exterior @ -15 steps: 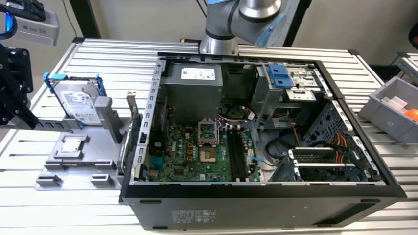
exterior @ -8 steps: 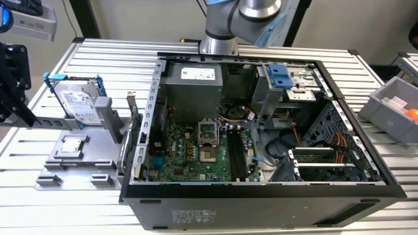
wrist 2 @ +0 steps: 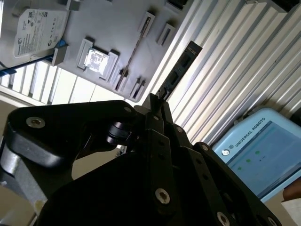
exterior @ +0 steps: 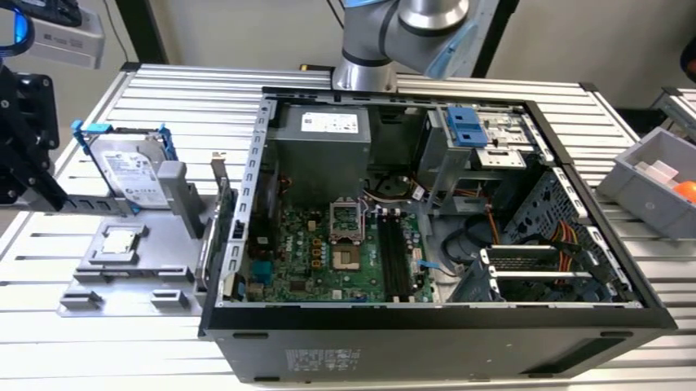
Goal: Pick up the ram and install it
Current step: 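Pick up the ram and move it above insertion slot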
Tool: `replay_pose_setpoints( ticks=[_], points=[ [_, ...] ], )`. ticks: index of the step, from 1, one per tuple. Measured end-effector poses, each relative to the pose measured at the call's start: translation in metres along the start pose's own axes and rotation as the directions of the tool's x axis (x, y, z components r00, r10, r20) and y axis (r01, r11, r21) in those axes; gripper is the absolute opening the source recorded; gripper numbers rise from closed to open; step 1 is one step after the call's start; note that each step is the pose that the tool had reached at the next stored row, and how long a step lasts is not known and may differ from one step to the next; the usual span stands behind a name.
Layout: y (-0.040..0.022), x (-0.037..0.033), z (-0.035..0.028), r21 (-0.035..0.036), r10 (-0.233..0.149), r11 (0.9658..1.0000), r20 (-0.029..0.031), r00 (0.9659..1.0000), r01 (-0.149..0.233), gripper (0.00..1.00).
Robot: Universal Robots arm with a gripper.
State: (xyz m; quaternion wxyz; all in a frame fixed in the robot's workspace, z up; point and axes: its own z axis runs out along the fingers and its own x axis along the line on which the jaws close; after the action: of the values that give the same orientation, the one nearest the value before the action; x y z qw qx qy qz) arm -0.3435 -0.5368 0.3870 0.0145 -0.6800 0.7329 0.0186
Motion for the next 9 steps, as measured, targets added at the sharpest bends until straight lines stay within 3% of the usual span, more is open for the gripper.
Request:
replay_pose_setpoints(
  ticks=[9],
  points=[
    [-0.0171, -0.0013, -0.0001, 0.0000, 0.000, 1.0000, 0.0000, 1.0000, 0.000, 0.00]
  ],
)
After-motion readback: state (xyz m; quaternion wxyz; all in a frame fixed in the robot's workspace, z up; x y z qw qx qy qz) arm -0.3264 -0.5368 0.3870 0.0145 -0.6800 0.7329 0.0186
